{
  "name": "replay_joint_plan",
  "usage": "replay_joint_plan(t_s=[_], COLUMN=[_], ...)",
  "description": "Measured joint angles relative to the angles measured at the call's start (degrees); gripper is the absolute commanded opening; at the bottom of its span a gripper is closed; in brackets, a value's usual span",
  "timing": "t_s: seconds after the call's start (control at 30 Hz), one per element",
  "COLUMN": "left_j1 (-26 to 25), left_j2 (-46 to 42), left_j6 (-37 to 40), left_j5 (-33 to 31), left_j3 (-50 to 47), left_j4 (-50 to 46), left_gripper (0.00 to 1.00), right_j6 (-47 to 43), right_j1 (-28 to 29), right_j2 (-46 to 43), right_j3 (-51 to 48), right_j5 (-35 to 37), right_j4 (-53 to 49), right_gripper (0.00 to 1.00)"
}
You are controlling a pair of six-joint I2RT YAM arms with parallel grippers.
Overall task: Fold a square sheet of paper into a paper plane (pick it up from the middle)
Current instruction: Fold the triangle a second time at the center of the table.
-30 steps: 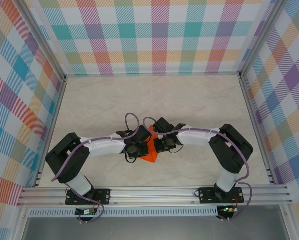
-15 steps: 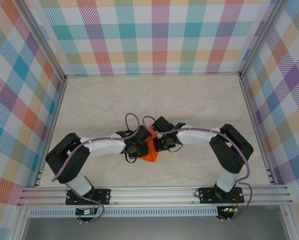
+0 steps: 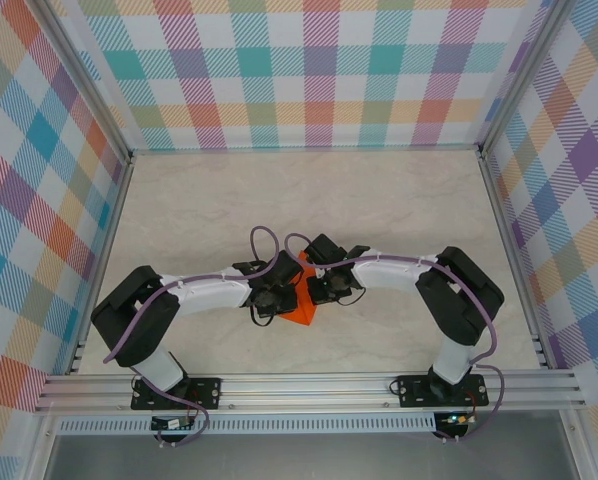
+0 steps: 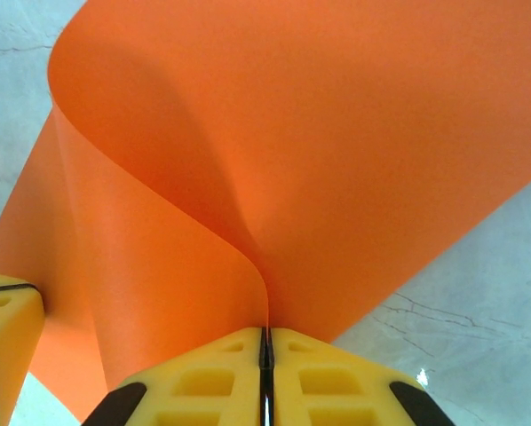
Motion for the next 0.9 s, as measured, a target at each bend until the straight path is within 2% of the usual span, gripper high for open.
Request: replay_joint_plan(t_s=[0.13, 0.33, 0.57, 0.7, 0.9], left_j1=[0.0, 0.94, 8.79, 12.15, 12.59], left_j2=[-0.37, -6.49, -14.8, -13.14, -6.91], left_j6=[-0.02, -0.5, -5.05, -8.15, -11.19], left_j5=[-0.02, 0.46, 10.03, 15.93, 21.77], left_j3=[-0.15, -2.99, -12.24, -14.84, -14.84], left_j4=[-0.09, 1.16, 16.83, 25.99, 37.29], left_gripper=[0.09, 0.01, 0.0, 0.0, 0.0], right_j6=[0.0, -0.02, 0.0, 0.0, 0.02], right_j1=[0.0, -0.02, -0.02, -0.02, -0.02], right_j2=[0.31, 0.48, 0.48, 0.48, 0.48], right_j3=[0.33, 0.44, 0.44, 0.44, 0.44], right_j5=[-0.02, -0.02, -0.02, -0.02, -0.02], right_j4=[-0.09, -0.11, -0.11, -0.11, -0.11], right_gripper=[0.1, 0.1, 0.1, 0.1, 0.1])
